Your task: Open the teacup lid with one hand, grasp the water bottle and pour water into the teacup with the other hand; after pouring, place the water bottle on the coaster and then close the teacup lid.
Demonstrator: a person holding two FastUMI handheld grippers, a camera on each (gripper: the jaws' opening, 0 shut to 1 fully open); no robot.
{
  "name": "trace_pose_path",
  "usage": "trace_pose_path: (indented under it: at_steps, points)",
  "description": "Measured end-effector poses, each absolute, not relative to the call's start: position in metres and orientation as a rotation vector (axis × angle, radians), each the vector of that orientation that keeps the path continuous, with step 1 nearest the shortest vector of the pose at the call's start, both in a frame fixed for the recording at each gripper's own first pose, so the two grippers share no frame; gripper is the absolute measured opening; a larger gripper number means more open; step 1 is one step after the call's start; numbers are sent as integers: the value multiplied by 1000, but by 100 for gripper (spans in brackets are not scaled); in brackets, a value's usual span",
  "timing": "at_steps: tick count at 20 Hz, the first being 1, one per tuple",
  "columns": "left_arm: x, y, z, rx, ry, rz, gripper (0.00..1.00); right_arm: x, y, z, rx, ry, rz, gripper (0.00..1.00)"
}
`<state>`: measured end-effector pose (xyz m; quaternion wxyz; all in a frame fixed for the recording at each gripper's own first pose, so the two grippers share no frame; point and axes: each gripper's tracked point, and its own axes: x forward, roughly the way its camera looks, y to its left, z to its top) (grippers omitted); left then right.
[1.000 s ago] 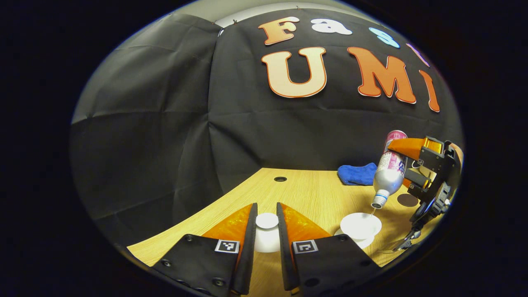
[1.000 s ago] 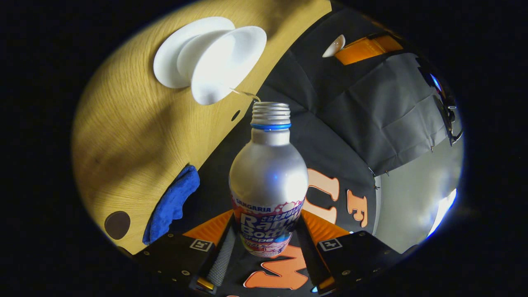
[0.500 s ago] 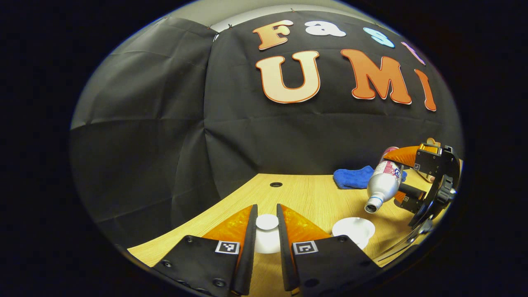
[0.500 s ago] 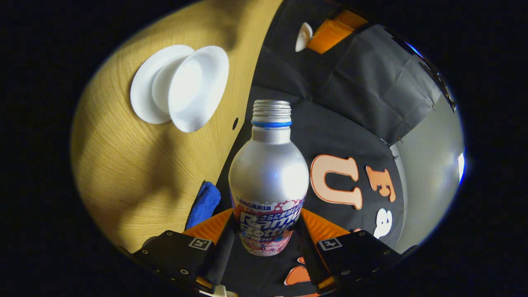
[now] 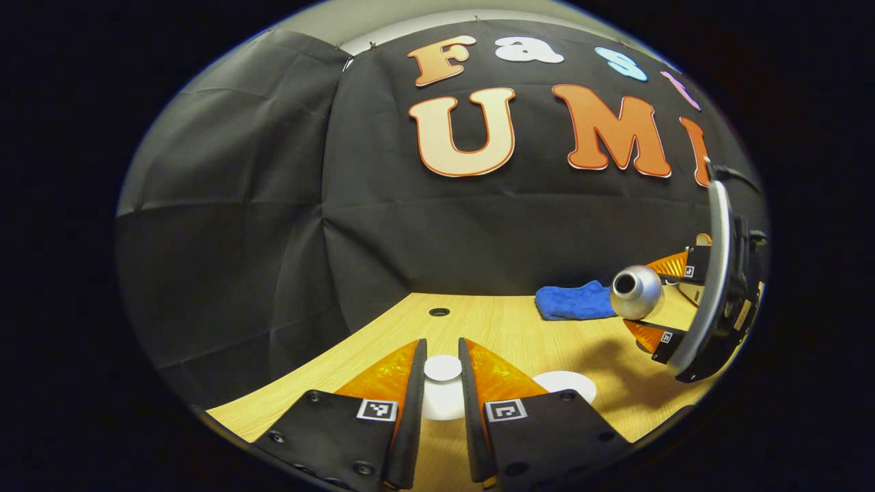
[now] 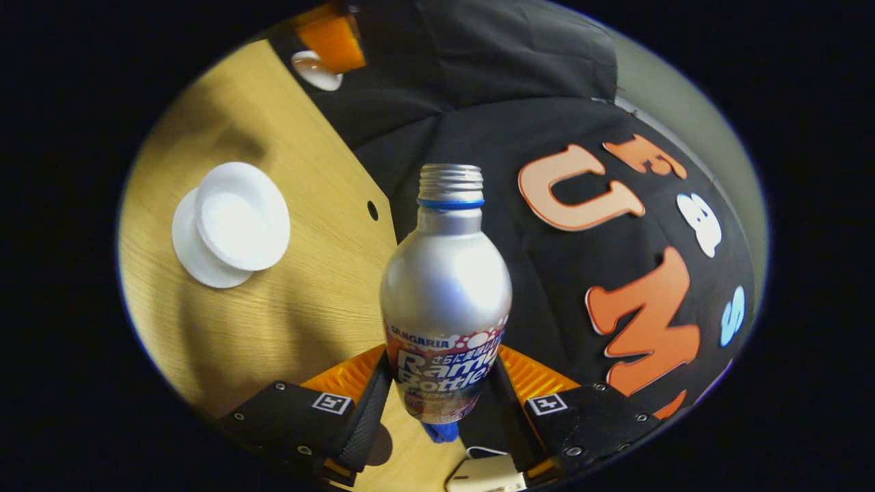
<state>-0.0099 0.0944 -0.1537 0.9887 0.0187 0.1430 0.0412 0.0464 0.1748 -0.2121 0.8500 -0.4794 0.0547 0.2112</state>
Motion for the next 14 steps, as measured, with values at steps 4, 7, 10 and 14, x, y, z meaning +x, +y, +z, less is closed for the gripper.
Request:
trace_pose_path:
  at_steps: [4, 7, 10, 14]
  points:
    - [-8, 83, -151, 31, 287, 63, 33, 48, 173, -233, -768, 242, 399, 79]
    - [-4, 72, -147, 21, 277, 48, 33, 50, 171, -250, -633, 310, 363, 79]
    - [-3, 63, -149, 8, 274, 28, 33, 42, 171, -277, -489, 402, 342, 79]
    - [0, 50, -152, -3, 286, 6, 33, 33, 183, -300, -283, 513, 318, 79]
